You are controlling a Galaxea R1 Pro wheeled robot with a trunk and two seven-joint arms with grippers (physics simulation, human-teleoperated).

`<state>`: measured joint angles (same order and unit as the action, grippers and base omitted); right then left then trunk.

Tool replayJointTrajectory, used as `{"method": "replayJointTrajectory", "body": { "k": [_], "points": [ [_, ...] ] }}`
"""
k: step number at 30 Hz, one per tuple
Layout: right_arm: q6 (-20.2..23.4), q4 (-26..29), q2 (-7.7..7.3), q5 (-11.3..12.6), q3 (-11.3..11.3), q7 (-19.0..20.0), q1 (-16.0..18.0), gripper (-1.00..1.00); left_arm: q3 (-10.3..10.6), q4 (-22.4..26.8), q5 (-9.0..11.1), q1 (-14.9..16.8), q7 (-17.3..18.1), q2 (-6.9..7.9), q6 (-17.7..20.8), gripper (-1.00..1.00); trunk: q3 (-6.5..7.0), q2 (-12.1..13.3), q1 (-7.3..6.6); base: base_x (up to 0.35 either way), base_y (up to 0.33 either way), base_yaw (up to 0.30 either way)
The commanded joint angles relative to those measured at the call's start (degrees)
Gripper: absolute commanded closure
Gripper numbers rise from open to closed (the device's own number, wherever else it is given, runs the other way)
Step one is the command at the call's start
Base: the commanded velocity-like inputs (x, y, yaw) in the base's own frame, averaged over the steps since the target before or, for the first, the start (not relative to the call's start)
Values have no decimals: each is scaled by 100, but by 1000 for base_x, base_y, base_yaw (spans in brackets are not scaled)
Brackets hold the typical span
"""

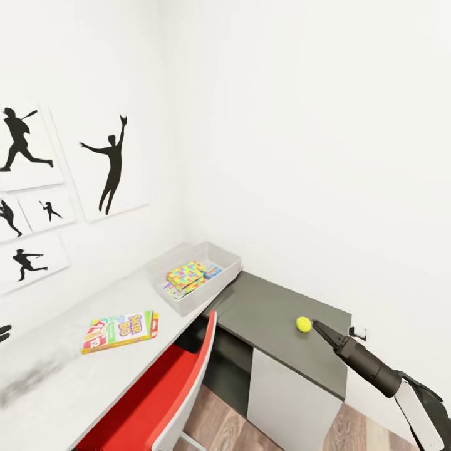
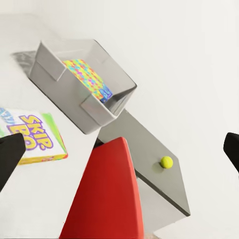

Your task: Put all the toys in the child's room - the three board games (two on the bed and one on the table), the two jigsaw puzzles on the table, and the tennis ball on the table - inside the toy box on the table in the child's room.

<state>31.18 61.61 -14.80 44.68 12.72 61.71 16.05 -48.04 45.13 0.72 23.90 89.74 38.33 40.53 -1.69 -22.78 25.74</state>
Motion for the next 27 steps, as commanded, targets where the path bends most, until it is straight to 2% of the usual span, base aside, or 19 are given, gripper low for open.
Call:
{"method": "replayJointTrajectory", "body": {
  "k": [1, 27],
  "points": [
    [46, 2, 0, 32, 2, 2, 3, -100, -4, -4, -11, 9, 26, -1, 61, -100, -7, -14, 4, 0, 167, 215],
    [46, -10, -3, 32, 2, -8, 3, -100, -4, -4, -11, 6, 26, -9, 61, -100, 166, -14, 4, 0, 32, 216]
  ]
}}
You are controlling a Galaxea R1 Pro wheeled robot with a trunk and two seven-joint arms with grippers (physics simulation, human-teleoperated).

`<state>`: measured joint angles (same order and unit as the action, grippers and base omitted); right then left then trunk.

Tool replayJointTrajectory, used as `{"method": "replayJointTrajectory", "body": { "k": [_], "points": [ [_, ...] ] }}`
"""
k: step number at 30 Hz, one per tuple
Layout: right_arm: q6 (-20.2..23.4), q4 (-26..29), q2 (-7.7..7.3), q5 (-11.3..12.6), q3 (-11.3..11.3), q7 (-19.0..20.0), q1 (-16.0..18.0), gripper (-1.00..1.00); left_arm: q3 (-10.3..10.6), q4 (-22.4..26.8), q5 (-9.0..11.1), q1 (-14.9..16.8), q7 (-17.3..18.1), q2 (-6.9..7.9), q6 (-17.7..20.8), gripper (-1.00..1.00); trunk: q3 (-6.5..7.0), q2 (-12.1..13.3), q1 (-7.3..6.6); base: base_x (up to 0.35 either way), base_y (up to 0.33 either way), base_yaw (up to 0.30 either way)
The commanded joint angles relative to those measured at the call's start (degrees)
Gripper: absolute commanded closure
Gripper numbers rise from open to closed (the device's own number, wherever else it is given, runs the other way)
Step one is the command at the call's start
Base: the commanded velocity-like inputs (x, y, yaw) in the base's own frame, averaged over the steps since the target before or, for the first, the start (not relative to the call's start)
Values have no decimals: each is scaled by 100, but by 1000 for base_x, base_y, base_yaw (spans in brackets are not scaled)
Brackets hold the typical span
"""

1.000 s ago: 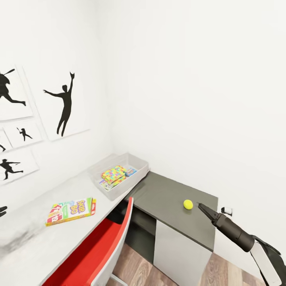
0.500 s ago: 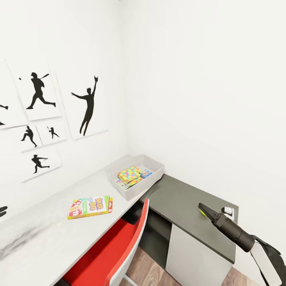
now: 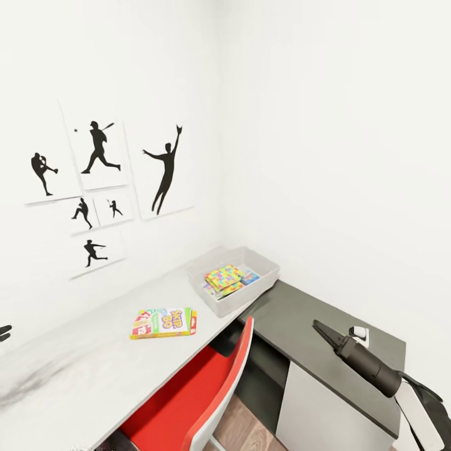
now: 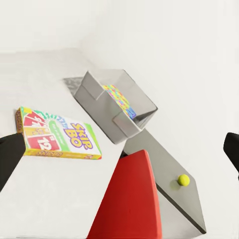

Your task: Put all the toys in the child's room - the three board games (two on the bed and one on the table), the two jigsaw puzzles on the table, and the tennis ball on the table - inside the toy box on the table in the child's room.

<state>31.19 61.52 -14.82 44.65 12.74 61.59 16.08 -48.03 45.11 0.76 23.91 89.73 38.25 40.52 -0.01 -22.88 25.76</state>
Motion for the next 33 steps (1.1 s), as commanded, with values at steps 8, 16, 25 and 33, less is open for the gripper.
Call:
{"method": "replayJointTrajectory", "body": {
  "k": [8, 16, 25, 33],
  "points": [
    [45, -7, -2, 35, 1, 2, 0, -100, -4, -2, -14, 7, 27, -1, 61, -100, 51, -4, 2, 0, 7, 215],
    [48, -9, 2, 35, 1, -5, 0, -100, -4, -2, -14, 7, 27, -1, 61, -100, 104, -4, 2, 7, 1, 215],
    [50, -16, -1, 35, 1, -7, 0, -100, -4, -2, -14, 7, 27, -1, 61, -100, 164, -4, 2, 169, 0, 218],
    [53, -24, -3, 35, 1, -7, 0, -100, -4, -2, -14, 4, 27, -1, 61, -100, 215, -4, 2, 98, 0, 230]
  ]
}}
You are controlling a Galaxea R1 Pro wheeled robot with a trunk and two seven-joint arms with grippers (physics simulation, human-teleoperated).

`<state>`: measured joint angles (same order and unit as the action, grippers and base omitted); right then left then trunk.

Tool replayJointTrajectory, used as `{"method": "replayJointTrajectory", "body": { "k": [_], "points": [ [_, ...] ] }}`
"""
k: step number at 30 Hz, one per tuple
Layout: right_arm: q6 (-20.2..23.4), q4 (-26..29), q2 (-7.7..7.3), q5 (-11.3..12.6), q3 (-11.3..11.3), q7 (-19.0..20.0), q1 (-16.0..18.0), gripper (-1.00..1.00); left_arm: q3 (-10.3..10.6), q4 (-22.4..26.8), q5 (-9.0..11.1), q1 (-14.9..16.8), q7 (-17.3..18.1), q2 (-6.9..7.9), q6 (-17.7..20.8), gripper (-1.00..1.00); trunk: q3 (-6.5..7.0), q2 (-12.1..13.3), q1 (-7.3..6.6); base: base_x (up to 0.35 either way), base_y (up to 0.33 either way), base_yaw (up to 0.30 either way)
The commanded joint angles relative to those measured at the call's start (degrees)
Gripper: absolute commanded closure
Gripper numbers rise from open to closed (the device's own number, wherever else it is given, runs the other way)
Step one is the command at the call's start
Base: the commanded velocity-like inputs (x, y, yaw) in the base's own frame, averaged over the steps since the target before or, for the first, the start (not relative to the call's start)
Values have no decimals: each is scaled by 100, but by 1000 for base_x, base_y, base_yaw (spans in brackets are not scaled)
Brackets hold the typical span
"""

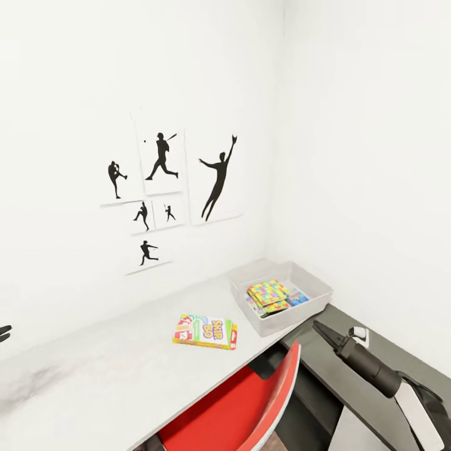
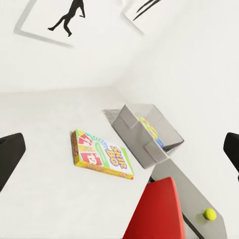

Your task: Put all the toys in the child's room - the three board games (two on the bed and one on the table), the two jigsaw puzzles on the table, and the tennis ball on the table - inside the toy box on the table in the child's room.

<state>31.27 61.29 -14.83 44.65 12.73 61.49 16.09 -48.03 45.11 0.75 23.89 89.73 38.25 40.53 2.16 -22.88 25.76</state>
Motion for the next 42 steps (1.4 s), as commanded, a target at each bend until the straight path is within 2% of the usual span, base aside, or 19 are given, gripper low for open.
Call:
{"method": "replayJointTrajectory", "body": {
  "k": [1, 11, 18, 42],
  "points": [
    [43, -1, -2, 35, 1, 3, 0, -100, -4, -3, -13, 7, 27, -1, 61, -100, 4, -4, 3, 21, 0, 237],
    [42, -8, -2, 35, 1, 3, 0, -100, -4, -3, -13, 2, 27, -3, 61, -100, 55, -4, 3, 31, 8, 249],
    [40, -11, -3, 35, 1, 3, 0, -100, -4, -3, -13, 6, 27, -4, 61, -100, 68, -4, 3, 82, 150, 219],
    [45, -3, -3, 35, 1, 11, 0, -100, -4, -3, -13, 4, 27, -4, 61, -100, 71, -4, 3, 12, 59, 18]
  ]
}}
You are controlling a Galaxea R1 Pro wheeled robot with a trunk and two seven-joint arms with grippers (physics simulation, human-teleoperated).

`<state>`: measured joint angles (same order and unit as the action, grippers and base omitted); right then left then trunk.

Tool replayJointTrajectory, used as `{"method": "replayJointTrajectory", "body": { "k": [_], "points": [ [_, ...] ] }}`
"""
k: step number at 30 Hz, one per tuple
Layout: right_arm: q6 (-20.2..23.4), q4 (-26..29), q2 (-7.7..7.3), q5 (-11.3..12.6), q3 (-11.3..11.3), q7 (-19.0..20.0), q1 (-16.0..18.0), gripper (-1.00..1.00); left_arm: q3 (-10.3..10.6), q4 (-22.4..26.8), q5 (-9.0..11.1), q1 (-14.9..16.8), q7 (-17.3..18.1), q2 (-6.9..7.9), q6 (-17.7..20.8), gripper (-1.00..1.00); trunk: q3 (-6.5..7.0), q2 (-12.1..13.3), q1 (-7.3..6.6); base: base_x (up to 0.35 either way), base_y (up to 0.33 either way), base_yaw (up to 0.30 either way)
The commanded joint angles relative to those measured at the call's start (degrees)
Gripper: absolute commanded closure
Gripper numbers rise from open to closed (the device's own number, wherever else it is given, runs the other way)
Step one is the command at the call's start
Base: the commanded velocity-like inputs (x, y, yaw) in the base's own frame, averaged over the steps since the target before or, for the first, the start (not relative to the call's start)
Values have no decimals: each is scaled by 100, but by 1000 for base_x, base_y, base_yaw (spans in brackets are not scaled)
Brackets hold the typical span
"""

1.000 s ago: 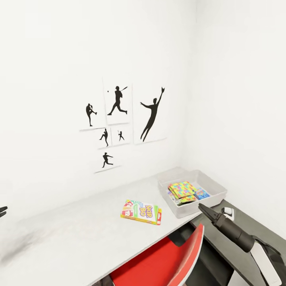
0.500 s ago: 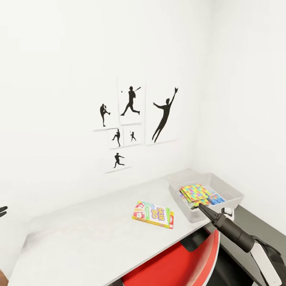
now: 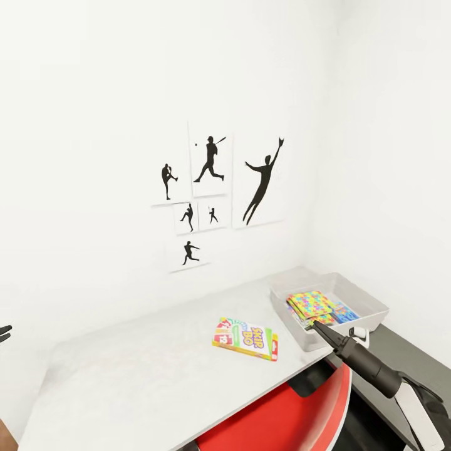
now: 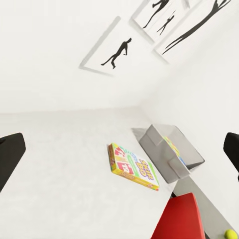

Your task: Put all the toys in the child's room - the three board games (two on the bed and one on the table), the two jigsaw puzzles on the table, and the tennis ball on the table - inside the toy box on the table in the child's room.

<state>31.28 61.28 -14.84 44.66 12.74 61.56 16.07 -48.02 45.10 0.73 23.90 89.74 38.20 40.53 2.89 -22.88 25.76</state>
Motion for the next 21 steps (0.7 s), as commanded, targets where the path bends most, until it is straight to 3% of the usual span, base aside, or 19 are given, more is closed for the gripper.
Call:
{"method": "replayJointTrajectory", "body": {
  "k": [1, 21],
  "points": [
    [45, -3, -1, 34, 0, 6, 1, -100, -5, -2, -11, 2, 26, -1, 61, -100, -2, -4, 3, 65, 2, 0],
    [37, 46, 35, 9, -39, -105, 1, -100, -5, -2, -11, 3, 26, 2, 61, -100, -2, -4, 3, 24, 0, 0]
  ]
}}
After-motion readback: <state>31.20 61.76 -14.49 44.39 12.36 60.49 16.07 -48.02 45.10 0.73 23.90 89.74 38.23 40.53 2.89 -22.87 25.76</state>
